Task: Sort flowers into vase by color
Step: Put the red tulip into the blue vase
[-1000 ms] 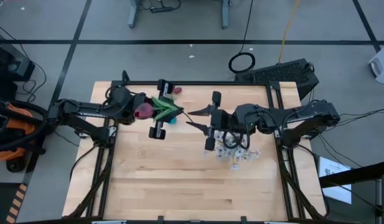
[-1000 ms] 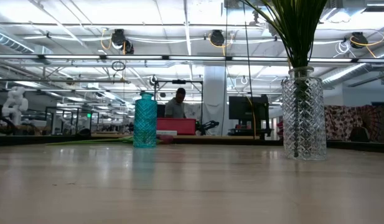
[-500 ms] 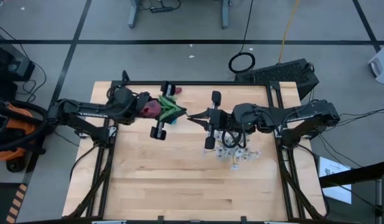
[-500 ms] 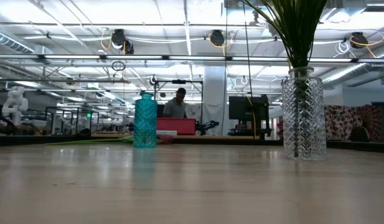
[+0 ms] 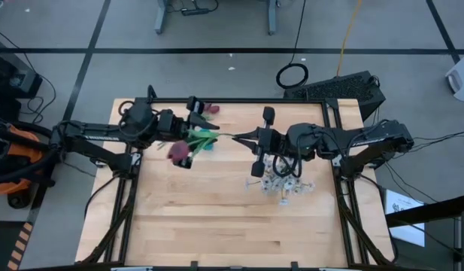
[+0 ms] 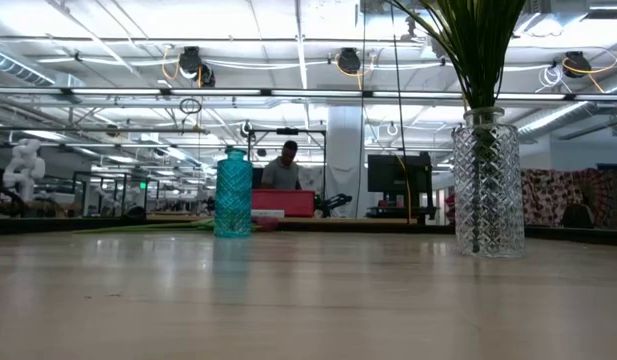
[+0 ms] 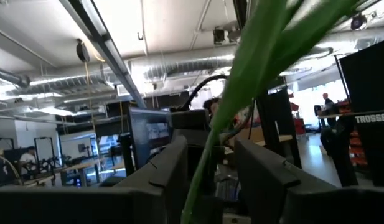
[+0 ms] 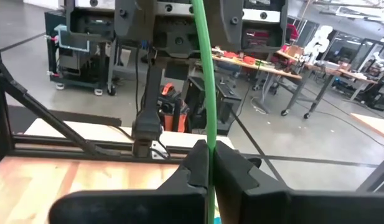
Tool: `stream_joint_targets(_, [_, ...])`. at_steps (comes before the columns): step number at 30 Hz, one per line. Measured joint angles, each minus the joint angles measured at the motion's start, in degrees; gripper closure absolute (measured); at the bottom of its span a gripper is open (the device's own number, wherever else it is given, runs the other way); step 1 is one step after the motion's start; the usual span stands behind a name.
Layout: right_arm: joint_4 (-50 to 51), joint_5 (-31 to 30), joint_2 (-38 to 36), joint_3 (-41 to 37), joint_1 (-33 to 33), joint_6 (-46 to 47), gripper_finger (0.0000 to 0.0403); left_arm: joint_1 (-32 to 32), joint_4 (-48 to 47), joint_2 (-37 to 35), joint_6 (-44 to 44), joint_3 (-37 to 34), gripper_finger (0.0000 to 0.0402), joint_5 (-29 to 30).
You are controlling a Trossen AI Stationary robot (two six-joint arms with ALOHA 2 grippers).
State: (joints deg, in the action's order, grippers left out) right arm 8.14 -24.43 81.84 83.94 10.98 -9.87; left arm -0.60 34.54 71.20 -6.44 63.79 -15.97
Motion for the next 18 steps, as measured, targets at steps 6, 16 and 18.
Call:
stream_joint_targets(6, [-0.1,0.1,-0.1,0.0,-0.1,0.2,0.0402,0.0,-1.3,-0.2,-0.4,0.0,0.0262,0.2])
stream_joint_targets(16, [-0.1,0.3,-0.1,0.0,-0.9,1.3,0.0403,0.5,-0.1,1.9,-6.0,0.0,0.0263,2.9])
stream_joint_targets(18, [-0.1,0.3,-0.1,0.0,-0.9,1.5,0.0403,0.5,0.1,2.1,-6.4,0.0,0.0263,3.0])
